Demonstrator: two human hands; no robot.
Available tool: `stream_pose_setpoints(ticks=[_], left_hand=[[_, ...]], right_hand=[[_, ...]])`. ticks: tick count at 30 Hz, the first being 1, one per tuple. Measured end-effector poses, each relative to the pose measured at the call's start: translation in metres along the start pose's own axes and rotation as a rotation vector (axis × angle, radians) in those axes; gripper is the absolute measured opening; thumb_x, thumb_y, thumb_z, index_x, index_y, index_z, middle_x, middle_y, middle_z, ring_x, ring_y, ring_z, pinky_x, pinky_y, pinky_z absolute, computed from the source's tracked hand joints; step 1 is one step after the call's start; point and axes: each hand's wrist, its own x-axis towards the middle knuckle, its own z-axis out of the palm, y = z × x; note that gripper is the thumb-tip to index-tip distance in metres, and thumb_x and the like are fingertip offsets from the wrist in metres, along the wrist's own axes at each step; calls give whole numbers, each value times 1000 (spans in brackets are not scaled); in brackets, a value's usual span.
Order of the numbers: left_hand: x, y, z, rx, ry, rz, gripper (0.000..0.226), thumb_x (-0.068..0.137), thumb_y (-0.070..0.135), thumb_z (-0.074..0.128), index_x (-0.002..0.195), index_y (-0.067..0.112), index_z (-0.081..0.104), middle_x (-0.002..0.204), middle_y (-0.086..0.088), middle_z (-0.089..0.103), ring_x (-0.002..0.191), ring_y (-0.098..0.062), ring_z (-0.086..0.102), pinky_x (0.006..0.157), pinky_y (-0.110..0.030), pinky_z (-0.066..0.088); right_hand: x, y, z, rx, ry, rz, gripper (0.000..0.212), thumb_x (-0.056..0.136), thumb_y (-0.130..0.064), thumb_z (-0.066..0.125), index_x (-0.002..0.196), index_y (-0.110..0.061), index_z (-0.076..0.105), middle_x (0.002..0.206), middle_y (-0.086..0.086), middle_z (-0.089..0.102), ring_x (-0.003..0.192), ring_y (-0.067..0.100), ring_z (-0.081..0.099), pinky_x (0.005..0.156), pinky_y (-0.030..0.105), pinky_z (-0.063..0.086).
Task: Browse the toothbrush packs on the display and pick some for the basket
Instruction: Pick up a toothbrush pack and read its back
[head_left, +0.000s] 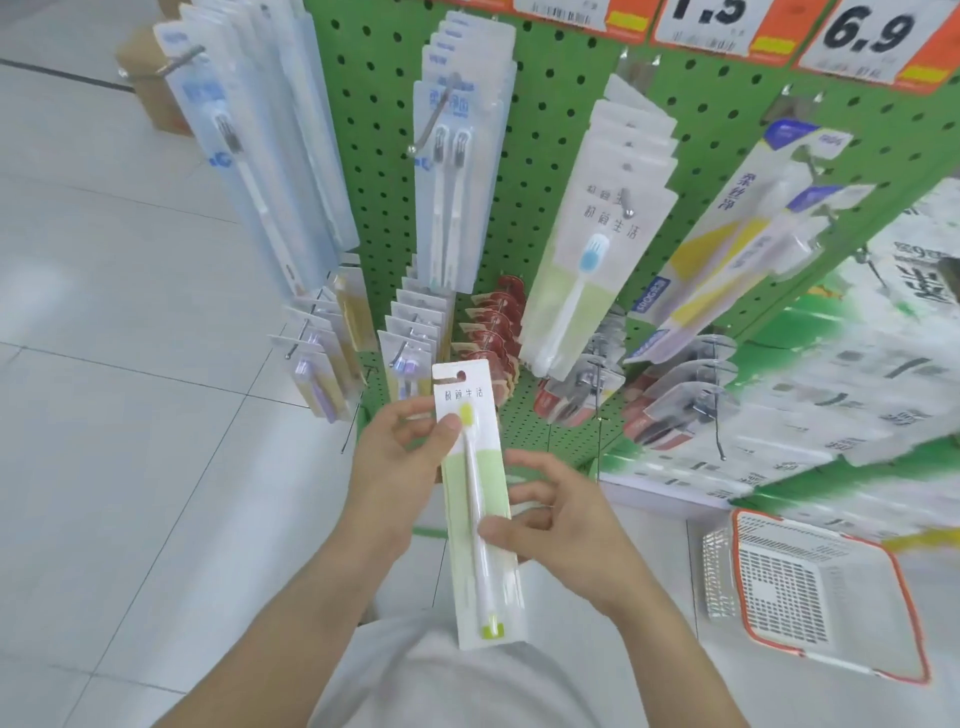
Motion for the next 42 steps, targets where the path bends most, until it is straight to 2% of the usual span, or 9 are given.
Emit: stream_pose_setpoints(ticks=[9,13,18,21,23,27,31,36,42], left_hand=[[9,0,-12,-50,83,30,36,92,8,71,126,12,59,111,-20,70,95,-30,71,73,-38,59],[7,0,-9,3,86,94,37,92,7,70,127,15,57,98,-9,67,76,-5,70,63,-28,59],[4,1,-6,119,89,147,16,92,18,71,107,19,66,90,12,70,74,7,65,78,-33,58],[2,2,-5,216,91,162,21,85,31,79,102,25,67,98,13,70,90,1,66,73,-12,49],[5,0,-7,272,115,190,22,83,33,81,100,28,68,103,4,69,93,-9,66,76,-17,51],[6,2,-7,217,76,214,15,86,17,79,100,18,71,90,-6,73,80,-19,71,77,-33,59],[3,3,-3,113,-3,180,17,92,4,70,108,9,70,87,-6,75,75,-22,76,73,-29,61],[2,1,0,8,-113,108,21,94,0,64,115,0,66,104,-14,76,85,-32,76,80,-36,62],[0,2,2,-3,-137,115,20,96,1,61,115,1,68,104,-12,76,90,-31,76,75,-34,62]], right_hand=[[4,9,1,-73,-65,30,36,80,-11,86,108,-30,71,89,11,76,69,18,67,61,28,51],[5,13,-2,-55,-47,27,32,78,-9,87,102,-25,73,87,14,75,64,18,65,57,26,48],[7,18,-2,-48,-40,18,31,78,-8,87,89,-33,75,78,6,73,61,18,61,54,26,46],[6,17,-3,-59,-18,11,28,76,-5,87,91,-25,74,72,-4,71,59,14,58,57,26,47],[4,16,-6,-86,10,-8,27,75,-5,88,91,-25,77,74,-5,73,60,12,58,64,25,50],[2,13,-11,-141,16,-76,28,74,-11,90,90,-31,81,87,-1,77,74,10,66,70,25,53],[2,14,-14,-155,30,-129,16,75,-38,84,90,-39,80,108,-16,74,92,5,71,87,33,57],[5,19,-11,-119,17,-177,42,88,-35,77,128,-33,64,126,-18,67,122,6,61,103,36,50],[6,17,-14,-15,37,-119,52,73,-34,86,122,-33,68,88,-3,73,76,12,66,70,25,52]])
